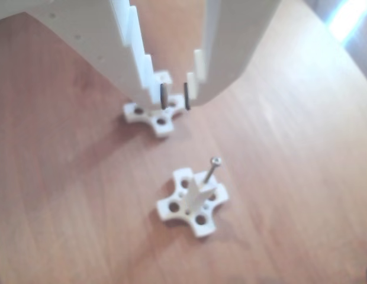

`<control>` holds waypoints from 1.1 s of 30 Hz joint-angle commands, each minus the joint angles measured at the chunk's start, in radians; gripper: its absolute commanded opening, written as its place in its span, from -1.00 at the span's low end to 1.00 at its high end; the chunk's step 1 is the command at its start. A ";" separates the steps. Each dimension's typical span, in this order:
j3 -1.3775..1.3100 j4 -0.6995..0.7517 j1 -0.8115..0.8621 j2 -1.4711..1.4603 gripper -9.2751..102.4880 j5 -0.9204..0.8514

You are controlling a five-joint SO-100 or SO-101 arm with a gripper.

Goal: Grab the screw and set it in the hole.

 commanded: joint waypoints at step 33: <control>-0.249 -0.015 0.020 -0.295 -0.66 0.048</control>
